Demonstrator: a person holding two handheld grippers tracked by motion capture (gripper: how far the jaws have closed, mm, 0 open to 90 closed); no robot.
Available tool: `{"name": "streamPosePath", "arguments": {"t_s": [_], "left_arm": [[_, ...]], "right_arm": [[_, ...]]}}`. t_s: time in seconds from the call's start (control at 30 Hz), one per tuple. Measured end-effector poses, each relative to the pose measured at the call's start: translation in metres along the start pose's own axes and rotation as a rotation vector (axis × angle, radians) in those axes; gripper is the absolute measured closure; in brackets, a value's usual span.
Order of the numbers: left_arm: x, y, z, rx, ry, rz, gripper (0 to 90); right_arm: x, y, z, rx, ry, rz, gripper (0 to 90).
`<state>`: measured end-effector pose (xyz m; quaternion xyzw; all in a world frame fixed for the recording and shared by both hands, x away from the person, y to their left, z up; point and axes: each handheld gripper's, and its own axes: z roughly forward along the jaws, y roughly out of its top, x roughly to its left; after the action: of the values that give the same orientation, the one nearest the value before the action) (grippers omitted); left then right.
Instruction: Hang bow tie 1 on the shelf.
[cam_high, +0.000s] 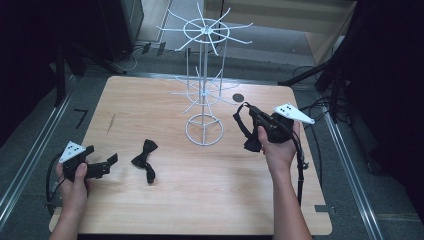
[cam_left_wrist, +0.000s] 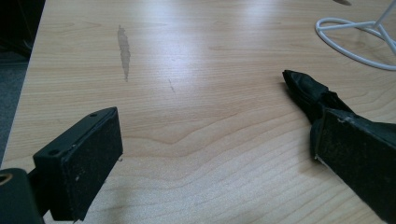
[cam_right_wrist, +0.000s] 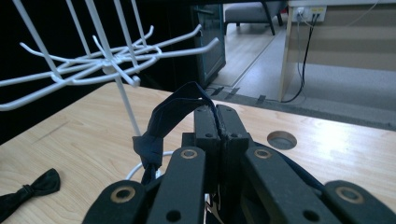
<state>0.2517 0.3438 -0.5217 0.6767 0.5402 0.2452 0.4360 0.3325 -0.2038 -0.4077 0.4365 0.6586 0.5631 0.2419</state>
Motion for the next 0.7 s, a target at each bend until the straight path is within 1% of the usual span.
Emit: {"name": "streamPosePath", "arguments": {"t_s": [0.23, 0.7], "left_arm": [[0.0, 0.0, 0.001, 0.001, -0.002, -0.005, 1.4], [0.001, 0.0, 0.001, 0.008, -0.005, -0.006, 1.4]], "right_arm": [[0.004, 0.005, -0.007, -0.021, 0.008, 0.003, 89.7], [0.012, 0.011, -0.014, -0.049, 0.017, -0.003, 89.7]]}}
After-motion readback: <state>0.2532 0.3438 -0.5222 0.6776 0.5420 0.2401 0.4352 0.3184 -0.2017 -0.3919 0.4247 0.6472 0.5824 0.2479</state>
